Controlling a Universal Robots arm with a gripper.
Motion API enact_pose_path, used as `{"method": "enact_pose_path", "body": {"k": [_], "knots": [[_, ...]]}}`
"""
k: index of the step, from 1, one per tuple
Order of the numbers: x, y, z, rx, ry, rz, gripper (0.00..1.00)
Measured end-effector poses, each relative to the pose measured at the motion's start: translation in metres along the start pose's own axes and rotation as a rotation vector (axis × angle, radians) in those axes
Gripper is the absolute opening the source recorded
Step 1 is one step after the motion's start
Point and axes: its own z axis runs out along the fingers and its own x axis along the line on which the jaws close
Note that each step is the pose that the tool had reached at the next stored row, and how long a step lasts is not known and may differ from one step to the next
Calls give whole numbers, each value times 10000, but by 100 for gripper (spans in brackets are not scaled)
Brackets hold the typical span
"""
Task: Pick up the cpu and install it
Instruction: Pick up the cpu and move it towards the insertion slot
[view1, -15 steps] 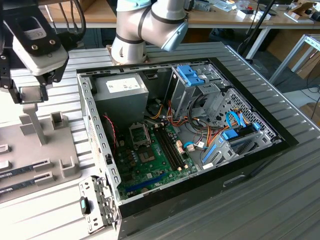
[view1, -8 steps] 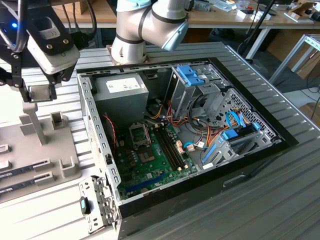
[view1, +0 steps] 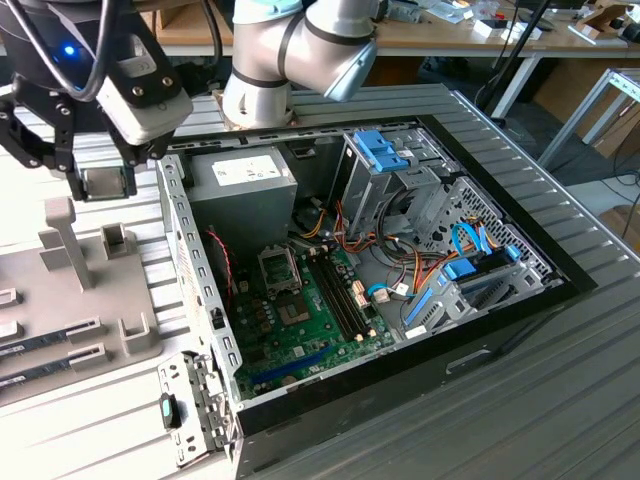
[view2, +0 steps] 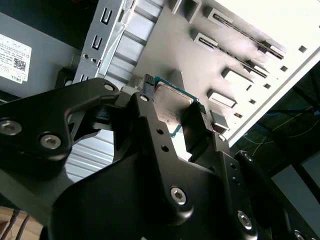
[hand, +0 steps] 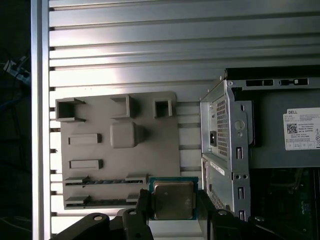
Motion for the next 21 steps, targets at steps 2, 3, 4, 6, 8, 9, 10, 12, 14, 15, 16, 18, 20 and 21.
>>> {"method": "enact_pose_path", "body": {"k": [2, 3, 4, 6, 8, 9, 10, 12, 14, 15, 16, 18, 20, 21], "knots": [[-46, 2, -1, -1, -1, 0, 47], [-82, 4, -2, -1, -1, 0, 47], [-98, 4, -3, -1, 0, 0, 47], [-140, 6, -4, -1, -1, 0, 47], [-180, 8, -6, 0, 0, 0, 47], [-197, 8, -7, 0, 0, 1, 47], [-225, 10, -8, -1, -1, 1, 47], [-297, 13, -10, -1, -1, 0, 47], [-335, 14, -12, 0, 0, 0, 47], [-355, 15, -12, -1, 0, 0, 47], [-378, 16, -13, -1, -1, 0, 47], [-433, 18, -15, 0, 0, 0, 47], [-493, 21, -17, 0, 0, 0, 47], [-510, 21, -18, -1, -1, -1, 47]]}}
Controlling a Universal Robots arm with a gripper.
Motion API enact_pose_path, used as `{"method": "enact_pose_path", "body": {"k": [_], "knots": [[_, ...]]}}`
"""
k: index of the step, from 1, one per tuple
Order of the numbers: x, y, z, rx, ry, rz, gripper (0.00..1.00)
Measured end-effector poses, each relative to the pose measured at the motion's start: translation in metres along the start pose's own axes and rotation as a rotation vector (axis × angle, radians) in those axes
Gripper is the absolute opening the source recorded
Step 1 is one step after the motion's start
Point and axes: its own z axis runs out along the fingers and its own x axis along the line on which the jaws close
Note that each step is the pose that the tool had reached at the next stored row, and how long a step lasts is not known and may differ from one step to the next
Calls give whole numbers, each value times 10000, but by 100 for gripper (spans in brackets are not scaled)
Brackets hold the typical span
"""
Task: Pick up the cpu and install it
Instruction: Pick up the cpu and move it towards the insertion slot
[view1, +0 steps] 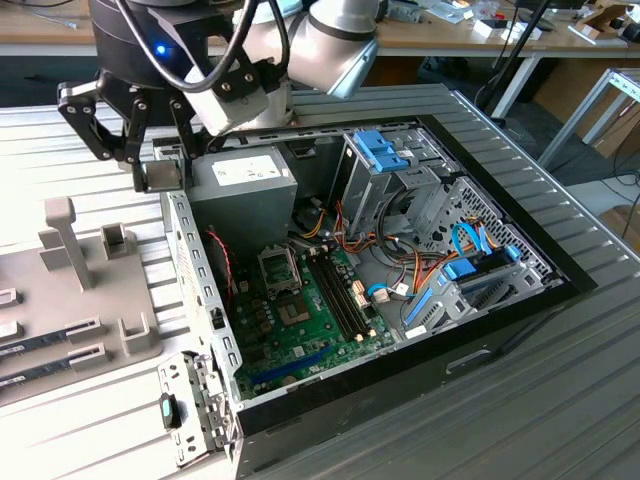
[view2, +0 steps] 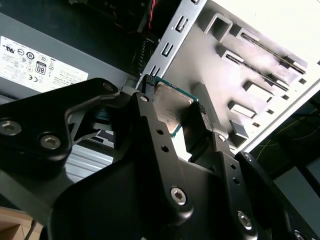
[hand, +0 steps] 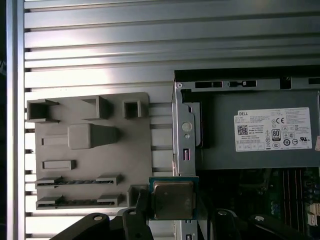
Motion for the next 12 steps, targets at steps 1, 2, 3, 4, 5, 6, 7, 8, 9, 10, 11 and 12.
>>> {"method": "enact_pose_path", "body": {"k": [1, 2, 3, 4, 5, 6, 7, 8, 9, 10, 11, 12], "knots": [[-17, 1, 0, 0, 0, 0, 47], [-36, 2, -1, 0, 0, 1, 47], [-55, 3, -2, 0, 0, 1, 47], [-76, 3, -3, 0, 0, 1, 47], [-93, 4, -4, 0, 0, 1, 47], [-120, 5, -4, 0, 0, 1, 47], [-136, 6, -5, 0, 0, 1, 47], [-162, 7, -6, 0, 0, 1, 47], [-180, 8, -7, 1, 1, 0, 47], [-195, 8, -7, 0, 0, 0, 47], [-215, 9, -8, 0, 0, 1, 47], [-239, 10, -8, 0, 0, 0, 47]]}}
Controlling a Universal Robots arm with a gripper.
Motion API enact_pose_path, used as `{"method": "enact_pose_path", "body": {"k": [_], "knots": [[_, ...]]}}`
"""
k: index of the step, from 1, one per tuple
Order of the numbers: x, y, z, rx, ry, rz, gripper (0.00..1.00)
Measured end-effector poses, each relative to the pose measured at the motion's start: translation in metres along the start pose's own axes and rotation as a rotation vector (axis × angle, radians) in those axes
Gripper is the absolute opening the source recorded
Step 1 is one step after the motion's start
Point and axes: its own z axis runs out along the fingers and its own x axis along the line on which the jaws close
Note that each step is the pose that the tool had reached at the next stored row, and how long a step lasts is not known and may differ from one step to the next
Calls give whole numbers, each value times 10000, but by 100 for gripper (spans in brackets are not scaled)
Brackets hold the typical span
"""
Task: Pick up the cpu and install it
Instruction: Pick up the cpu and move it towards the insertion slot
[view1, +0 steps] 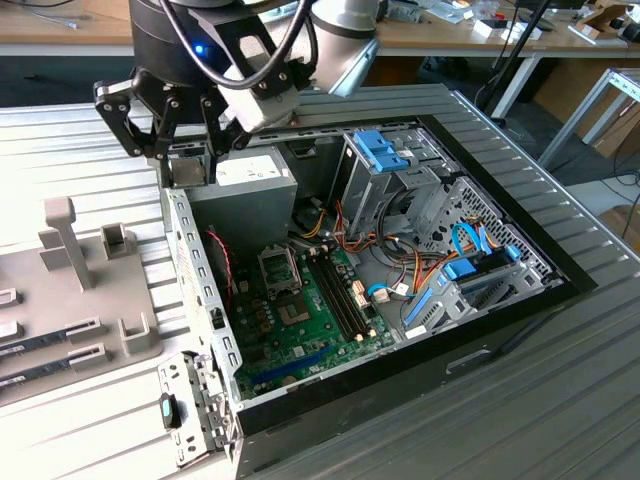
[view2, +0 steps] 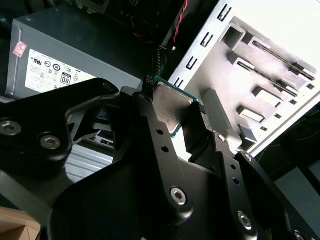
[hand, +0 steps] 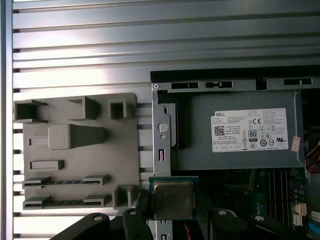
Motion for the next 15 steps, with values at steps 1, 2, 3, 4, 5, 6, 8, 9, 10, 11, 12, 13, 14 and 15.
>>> {"method": "enact_pose_path", "body": {"k": [1, 2, 3, 4, 5, 6, 8, 9, 10, 11, 12, 13, 14, 15], "knots": [[-18, 1, -1, 1, 1, 1, 47], [-49, 2, -2, 0, 0, 1, 47], [-93, 4, -3, 0, 0, 1, 47], [-113, 5, -4, 0, 0, 0, 47], [-132, 6, -5, 0, 0, 1, 47], [-154, 7, -5, 0, 0, 0, 47], [-192, 8, -7, 0, 0, 1, 47], [-212, 9, -8, 1, 0, 1, 47], [-230, 10, -8, 1, 0, 1, 47], [-250, 11, -9, 1, 0, 1, 47], [-271, 12, -10, 1, 1, 1, 47], [-293, 12, -10, 1, 1, 1, 47], [-322, 13, -12, 1, 1, 0, 47], [-341, 14, -12, 1, 0, 0, 47]]}}
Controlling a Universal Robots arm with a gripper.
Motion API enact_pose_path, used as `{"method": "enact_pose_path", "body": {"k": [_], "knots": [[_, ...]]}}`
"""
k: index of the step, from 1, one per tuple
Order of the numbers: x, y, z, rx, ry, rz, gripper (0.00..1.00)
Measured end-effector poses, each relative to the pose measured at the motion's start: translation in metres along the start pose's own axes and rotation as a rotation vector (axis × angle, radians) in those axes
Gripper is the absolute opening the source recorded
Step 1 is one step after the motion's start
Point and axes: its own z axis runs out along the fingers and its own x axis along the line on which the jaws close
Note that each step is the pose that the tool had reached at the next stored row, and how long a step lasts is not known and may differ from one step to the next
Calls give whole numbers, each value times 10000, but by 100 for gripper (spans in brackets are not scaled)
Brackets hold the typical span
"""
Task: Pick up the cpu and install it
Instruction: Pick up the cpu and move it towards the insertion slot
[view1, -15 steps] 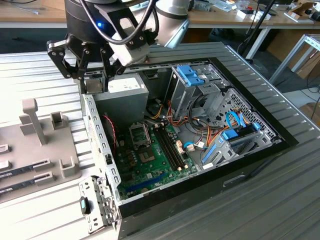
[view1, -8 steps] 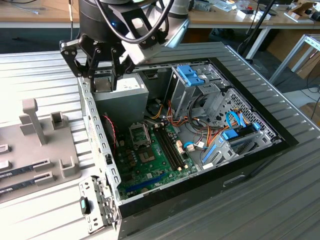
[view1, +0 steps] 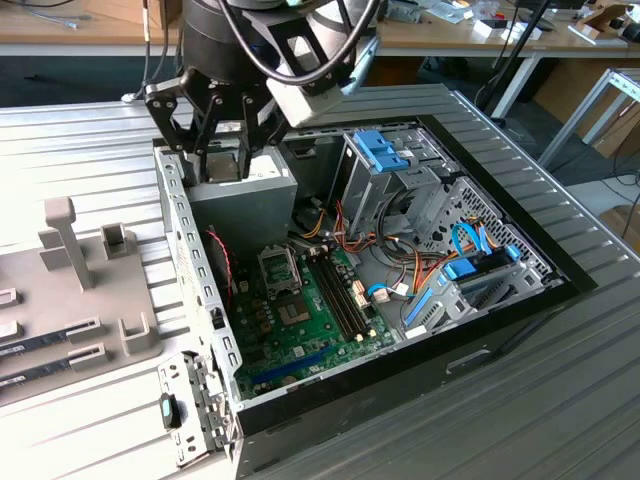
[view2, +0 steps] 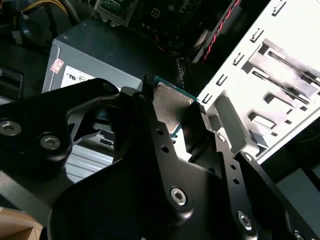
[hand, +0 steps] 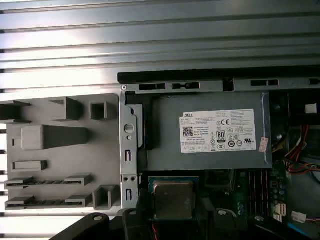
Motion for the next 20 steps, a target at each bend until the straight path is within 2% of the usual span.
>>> {"method": "enact_pose_path", "body": {"k": [7, 10, 15, 17, 20], "knots": [[-140, 6, -5, 0, 0, 1, 47], [-241, 10, -8, -1, 0, 1, 47], [-354, 15, -12, -1, 0, 0, 47], [-426, 18, -15, 0, 0, 2, 47], [-495, 21, -16, -1, -1, 0, 47]]}}
